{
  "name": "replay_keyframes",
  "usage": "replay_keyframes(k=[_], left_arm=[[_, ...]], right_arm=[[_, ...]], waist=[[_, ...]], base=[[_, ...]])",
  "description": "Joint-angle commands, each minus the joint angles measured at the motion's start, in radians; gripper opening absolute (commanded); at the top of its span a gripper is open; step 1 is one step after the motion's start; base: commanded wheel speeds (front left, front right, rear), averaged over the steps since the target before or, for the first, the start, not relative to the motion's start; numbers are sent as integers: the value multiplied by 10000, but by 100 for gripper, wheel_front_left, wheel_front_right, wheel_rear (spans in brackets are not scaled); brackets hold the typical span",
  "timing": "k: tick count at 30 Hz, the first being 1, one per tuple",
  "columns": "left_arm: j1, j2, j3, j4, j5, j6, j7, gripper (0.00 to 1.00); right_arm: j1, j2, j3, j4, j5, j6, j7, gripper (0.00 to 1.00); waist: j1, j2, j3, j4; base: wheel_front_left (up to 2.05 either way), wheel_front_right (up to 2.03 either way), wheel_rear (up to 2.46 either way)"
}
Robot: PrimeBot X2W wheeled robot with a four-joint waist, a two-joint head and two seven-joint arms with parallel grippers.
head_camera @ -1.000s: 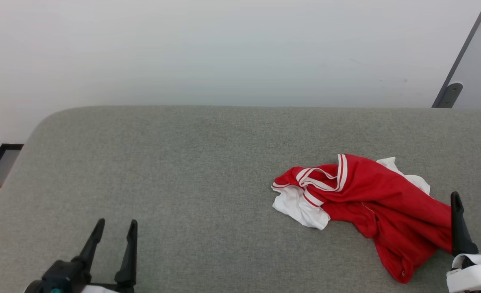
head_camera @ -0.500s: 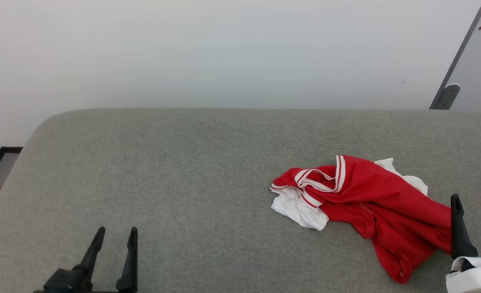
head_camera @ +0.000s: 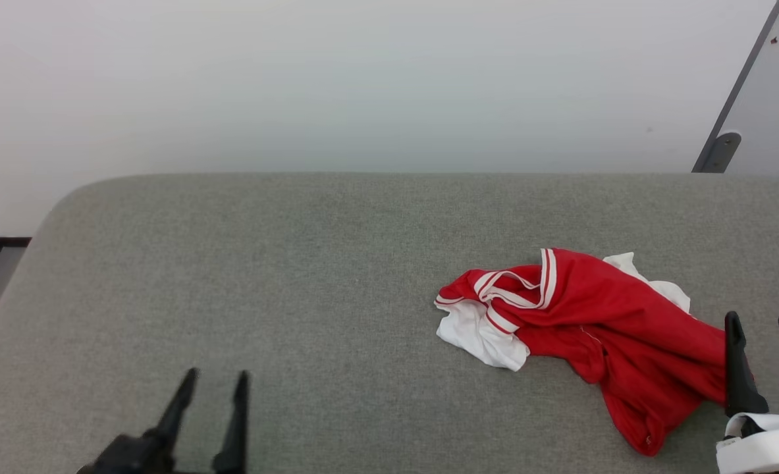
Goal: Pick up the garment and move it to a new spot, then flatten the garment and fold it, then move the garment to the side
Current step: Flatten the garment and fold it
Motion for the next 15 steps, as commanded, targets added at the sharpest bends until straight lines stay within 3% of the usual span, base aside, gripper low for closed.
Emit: replay_keyframes(k=[1, 6, 11, 15], left_arm=[[-197, 141, -185, -7, -135, -20, -3, 100], [-1943, 1185, -2128, 429, -1080, -19, 857, 100], [-4312, 2283, -4715, 1198, -3294, -9, 4570, 100], [-5949, 2551, -5725, 1693, -5488, -7, 7060, 100]], right_arm=[[-126, 43, 34, -36, -47, -14, -7, 100], [-238, 103, 122, -57, -103, -14, -7, 100], [-610, 209, 327, -238, -17, -14, -8, 100], [-888, 343, 359, -303, 24, -14, -8, 100]], waist=[[-1, 0, 41, -5], [-1, 0, 202, -54], [-1, 0, 728, -424], [-1, 0, 1251, -847]], base=[[0, 0, 0], [0, 0, 0], [0, 0, 0], [0, 0, 0]])
